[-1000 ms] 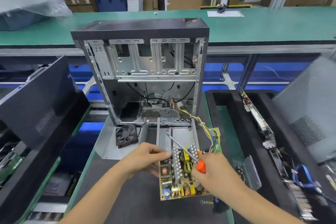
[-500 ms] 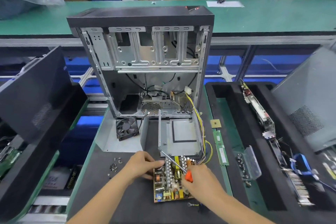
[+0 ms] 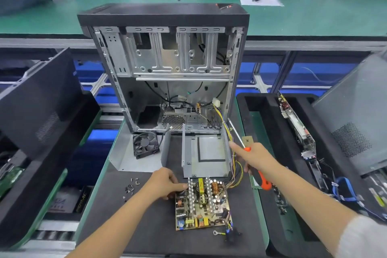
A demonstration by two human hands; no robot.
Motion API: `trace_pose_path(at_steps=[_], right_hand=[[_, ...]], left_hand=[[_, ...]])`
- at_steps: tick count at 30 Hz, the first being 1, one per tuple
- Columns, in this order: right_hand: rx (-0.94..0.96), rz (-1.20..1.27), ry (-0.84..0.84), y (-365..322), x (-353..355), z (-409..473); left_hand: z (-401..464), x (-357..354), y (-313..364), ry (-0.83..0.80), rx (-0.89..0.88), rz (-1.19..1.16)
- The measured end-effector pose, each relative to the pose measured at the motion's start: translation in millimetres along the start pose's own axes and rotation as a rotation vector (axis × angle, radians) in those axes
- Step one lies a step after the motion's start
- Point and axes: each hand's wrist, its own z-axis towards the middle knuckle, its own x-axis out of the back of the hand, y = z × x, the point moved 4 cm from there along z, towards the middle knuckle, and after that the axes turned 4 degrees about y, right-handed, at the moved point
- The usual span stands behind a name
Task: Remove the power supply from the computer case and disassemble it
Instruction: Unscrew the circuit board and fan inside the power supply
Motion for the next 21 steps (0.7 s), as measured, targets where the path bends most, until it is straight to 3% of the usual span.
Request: trace_pose_path(at_steps=[3, 6, 13, 17, 21], right_hand=[[0.008, 0.072, -0.100, 2, -4, 6], [0.087, 0.090, -0.047, 2, -4, 8], [0.405, -0.198, 0.263, -16, -9, -19], [0.625, -0.475, 0.163, -31, -34, -40], [0.592, -0.614, 0.139, -43, -52, -31]], left_hand=[[0, -2, -1, -0.035, 0.007, 0.006], [0, -1, 0, -0.043, 0.005, 0.007], [0, -1, 1, -0.074, 0.027, -0.031], [0, 0, 3, -0.091, 0.034, -0.041], [-1, 0, 5, -0.086, 0.038, -0.033]])
